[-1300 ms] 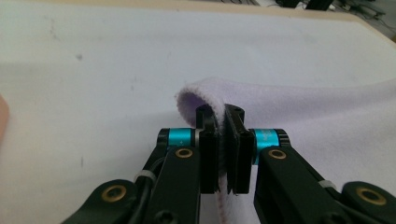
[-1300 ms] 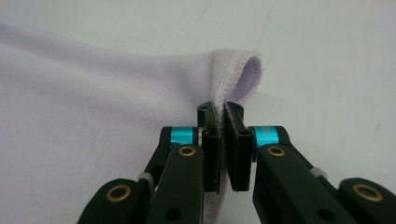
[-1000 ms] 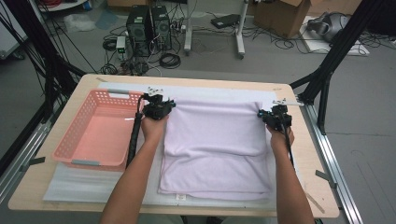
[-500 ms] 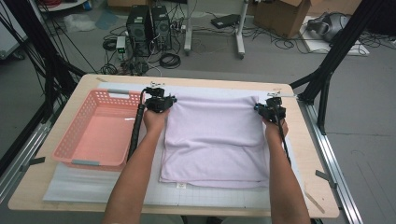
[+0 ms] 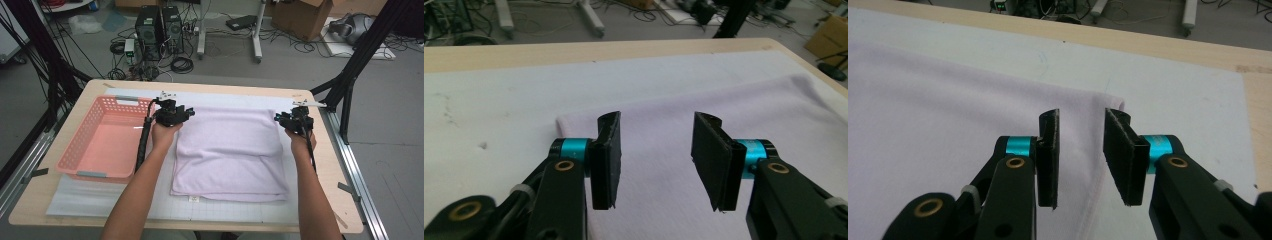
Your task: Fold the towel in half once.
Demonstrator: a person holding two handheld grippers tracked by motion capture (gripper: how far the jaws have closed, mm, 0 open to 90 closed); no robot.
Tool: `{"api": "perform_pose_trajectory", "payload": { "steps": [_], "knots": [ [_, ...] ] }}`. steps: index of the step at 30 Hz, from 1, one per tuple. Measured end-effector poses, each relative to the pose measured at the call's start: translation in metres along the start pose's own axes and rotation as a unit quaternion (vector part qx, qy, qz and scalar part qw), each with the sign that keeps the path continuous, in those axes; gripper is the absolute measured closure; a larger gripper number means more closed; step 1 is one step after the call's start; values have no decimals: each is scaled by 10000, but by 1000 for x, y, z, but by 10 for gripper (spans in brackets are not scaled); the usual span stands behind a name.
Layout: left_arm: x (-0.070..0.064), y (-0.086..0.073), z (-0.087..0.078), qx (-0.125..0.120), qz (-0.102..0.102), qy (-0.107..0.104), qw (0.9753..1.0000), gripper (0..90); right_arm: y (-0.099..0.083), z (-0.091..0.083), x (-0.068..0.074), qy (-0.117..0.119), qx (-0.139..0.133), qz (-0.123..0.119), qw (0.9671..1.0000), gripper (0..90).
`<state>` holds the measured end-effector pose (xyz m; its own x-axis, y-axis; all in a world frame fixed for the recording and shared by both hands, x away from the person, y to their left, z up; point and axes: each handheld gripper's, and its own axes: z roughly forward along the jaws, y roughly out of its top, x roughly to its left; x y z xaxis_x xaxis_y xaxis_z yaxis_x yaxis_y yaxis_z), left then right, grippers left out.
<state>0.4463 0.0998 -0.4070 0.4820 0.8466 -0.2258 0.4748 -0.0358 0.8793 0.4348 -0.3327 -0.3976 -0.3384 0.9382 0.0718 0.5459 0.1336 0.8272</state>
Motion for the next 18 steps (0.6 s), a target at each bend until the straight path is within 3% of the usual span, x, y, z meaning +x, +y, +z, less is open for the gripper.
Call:
{"api": "perform_pose_trajectory", "payload": {
  "steps": [2,4,6,9,12,15,18],
  "knots": [
    [-4,-4,-7,-26,32,-43,10000,555,-2,-8,1,36,27,-72,10000,672],
    [-8,-7,-12,103,32,-108,9999,545,-4,-16,4,78,10,-108,9999,671],
    [-14,-12,-21,-100,96,-116,9998,544,-8,-23,8,142,5,-136,9998,669],
    [-19,-20,-30,-24,189,-145,9997,539,-14,-34,13,221,3,-228,9995,662],
    [-22,-29,-40,-34,135,-191,9997,527,-22,-44,17,294,71,-216,9993,636],
    [-26,-37,-50,66,263,-200,9994,523,-31,-55,22,300,-21,-284,9991,639],
    [-31,-46,-60,0,347,-239,9991,513,-42,-64,26,311,1,-326,9990,640]
  ]
}}
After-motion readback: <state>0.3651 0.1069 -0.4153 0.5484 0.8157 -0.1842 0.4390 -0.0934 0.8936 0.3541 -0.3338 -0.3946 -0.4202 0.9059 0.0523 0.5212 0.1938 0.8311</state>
